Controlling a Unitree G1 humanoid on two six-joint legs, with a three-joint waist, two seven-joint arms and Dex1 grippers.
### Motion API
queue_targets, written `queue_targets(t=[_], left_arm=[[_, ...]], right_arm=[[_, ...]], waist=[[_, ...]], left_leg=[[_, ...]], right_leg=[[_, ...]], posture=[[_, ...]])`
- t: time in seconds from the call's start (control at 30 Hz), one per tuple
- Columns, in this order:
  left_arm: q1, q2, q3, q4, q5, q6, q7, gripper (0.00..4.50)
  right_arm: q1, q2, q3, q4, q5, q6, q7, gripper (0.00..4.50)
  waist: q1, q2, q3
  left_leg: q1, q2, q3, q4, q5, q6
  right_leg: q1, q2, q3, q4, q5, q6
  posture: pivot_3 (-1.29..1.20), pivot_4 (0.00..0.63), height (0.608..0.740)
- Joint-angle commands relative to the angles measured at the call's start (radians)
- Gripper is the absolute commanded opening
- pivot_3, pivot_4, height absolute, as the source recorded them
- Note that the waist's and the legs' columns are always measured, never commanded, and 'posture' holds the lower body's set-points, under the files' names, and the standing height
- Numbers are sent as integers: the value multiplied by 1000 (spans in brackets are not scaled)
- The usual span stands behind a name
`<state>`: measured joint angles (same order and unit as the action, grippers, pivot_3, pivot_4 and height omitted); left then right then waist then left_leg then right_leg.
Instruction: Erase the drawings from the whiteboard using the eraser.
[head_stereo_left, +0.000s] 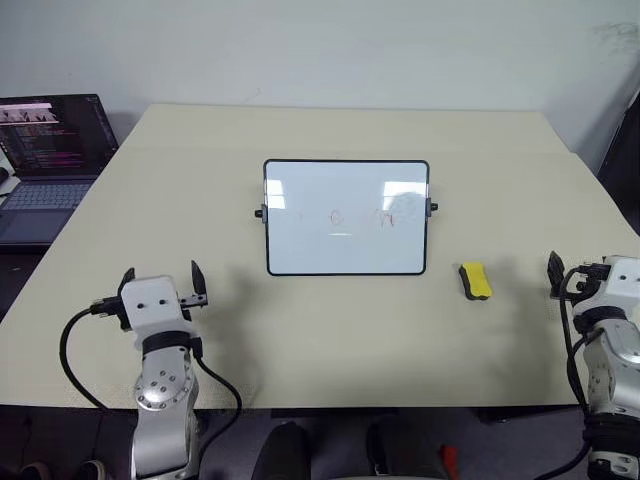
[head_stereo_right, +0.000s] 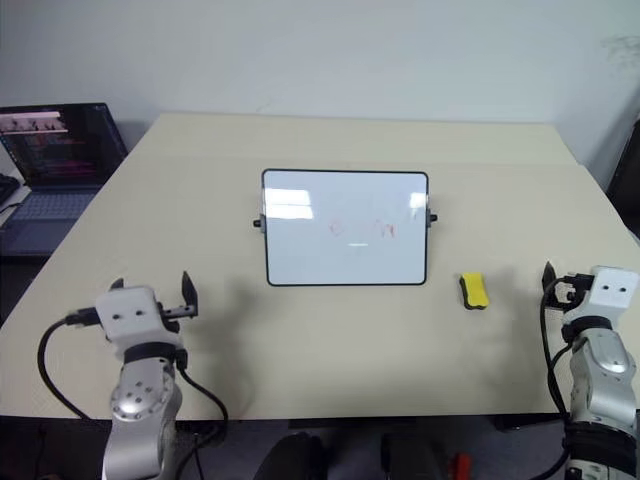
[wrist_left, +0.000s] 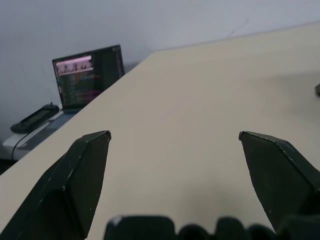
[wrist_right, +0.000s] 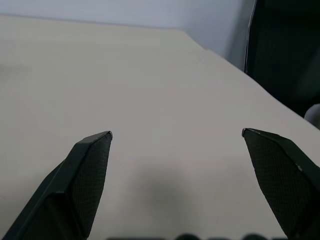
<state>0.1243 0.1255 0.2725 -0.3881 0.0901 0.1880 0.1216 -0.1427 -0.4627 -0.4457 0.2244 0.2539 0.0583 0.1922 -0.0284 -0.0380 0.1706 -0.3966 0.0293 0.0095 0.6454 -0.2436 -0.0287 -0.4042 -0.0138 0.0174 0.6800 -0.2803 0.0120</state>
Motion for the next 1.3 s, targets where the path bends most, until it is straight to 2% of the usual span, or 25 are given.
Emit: queue_targets(t=[0.03, 0.13, 0.43, 0.67, 0.87, 1.0, 1.1, 1.3], left_arm=[[-13, -1, 17, 5, 6, -18, 20, 4500], [-20, 4, 29, 19, -6, -19, 17, 4500], [-61, 80, 85, 45, -92, -56, -69, 4500], [-98, 157, 153, 92, -161, -120, -134, 4500], [-198, 289, 148, 252, -259, -162, -319, 4500], [-225, 345, 135, 278, -329, -149, -438, 4500], [-216, 377, 126, 290, -349, -155, -510, 4500], [-231, 437, 87, 278, -410, -109, -657, 4500]], right_arm=[[-33, -17, -1, 9, -10, 15, -14, 4483], [-37, -14, 3, -9, -15, 40, -28, 4483], [5, -13, -36, -252, 54, 185, -48, 4483], [-34, 1, 4, -225, 41, 160, -24, 4483], [19, 16, -12, -370, 136, 252, 28, 4483], [92, 12, -6, -403, 191, 297, 95, 4483], [113, 21, 30, -398, 160, 241, 125, 4483], [135, 1, 49, -470, 242, 310, 217, 4483]], waist=[[0, 0, 0], [1, 0, 0], [2, 0, 0], [1, 0, 0], [5, 0, 0], [5, 0, 0], [2, 0, 0], [-2, 1, 1]], left_leg=[[0, 0, 0, 0, 0, 0], [1, 0, 1, 0, 0, 0], [-1, 0, 0, 0, 0, 0], [0, 0, 0, 0, 0, 0], [0, 0, -1, 0, 0, 0], [-2, 0, 0, 0, 0, 0], [-1, 0, 0, 0, 0, 0], [0, 1, 0, -1, 0, 0]], right_leg=[[0, 0, 0, 0, 0, 0], [0, 0, 1, 0, 0, 0], [0, 0, 0, 0, 0, 0], [0, 0, 0, 0, 0, 0], [0, 1, -1, 0, 1, -1], [0, -1, -1, -1, 2, -3], [0, -1, -1, -2, 2, -3], [0, 1, -1, 0, 0, 0]], posture=[[0, 150, 740], [0, 150, 740], [0, 150, 740], [0, 150, 740], [0, 150, 740], [0, 150, 740], [0, 150, 740], [0, 150, 740]])
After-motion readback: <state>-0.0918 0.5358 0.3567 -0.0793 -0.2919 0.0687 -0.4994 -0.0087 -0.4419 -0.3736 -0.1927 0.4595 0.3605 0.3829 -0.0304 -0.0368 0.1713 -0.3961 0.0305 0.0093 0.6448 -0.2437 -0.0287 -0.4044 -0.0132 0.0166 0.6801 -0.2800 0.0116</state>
